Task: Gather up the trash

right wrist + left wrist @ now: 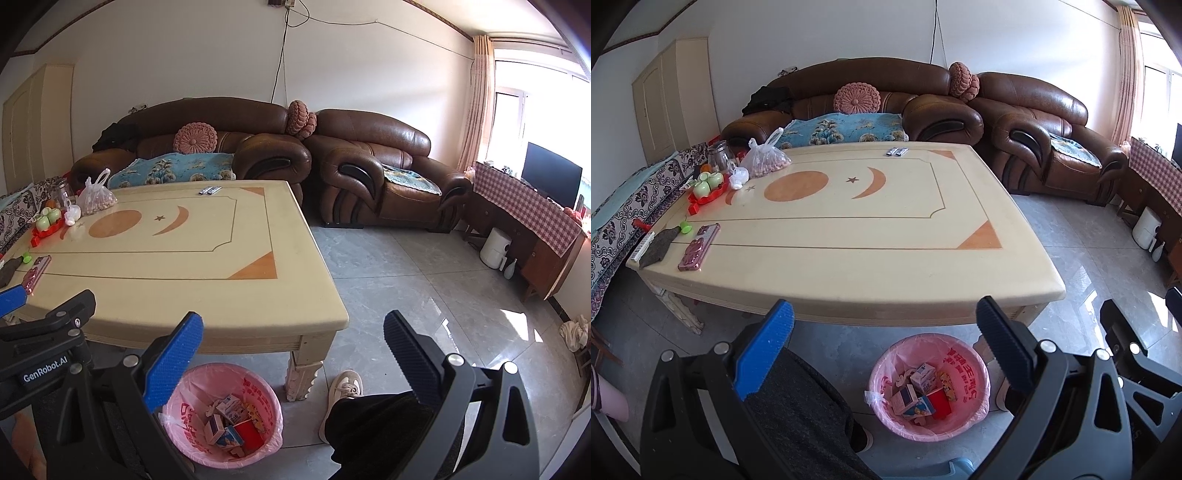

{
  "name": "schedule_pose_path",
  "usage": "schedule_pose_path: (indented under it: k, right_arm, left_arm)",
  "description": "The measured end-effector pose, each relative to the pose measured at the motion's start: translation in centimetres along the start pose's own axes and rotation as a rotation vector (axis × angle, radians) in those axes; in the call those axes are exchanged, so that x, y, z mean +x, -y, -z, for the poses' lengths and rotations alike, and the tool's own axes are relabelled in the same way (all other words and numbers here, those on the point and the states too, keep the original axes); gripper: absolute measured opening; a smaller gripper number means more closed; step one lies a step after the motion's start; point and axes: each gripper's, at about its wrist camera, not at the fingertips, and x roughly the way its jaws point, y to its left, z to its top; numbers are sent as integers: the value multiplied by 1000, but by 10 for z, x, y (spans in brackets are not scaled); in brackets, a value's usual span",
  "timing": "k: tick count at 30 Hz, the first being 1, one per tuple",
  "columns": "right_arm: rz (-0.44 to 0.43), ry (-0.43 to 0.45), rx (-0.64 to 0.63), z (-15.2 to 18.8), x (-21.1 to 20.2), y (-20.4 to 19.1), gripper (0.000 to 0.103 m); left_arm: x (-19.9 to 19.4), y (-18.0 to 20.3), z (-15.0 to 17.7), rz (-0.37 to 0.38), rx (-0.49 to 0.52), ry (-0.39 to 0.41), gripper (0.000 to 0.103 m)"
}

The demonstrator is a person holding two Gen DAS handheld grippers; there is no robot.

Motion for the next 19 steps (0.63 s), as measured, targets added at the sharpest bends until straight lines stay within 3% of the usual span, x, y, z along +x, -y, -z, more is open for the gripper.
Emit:
schedule_pose_path:
  k: [19]
  right_arm:
    - [14, 18, 28, 8, -8, 11, 96]
  left_arm:
    - [-15, 11, 1, -15, 23, 34, 97]
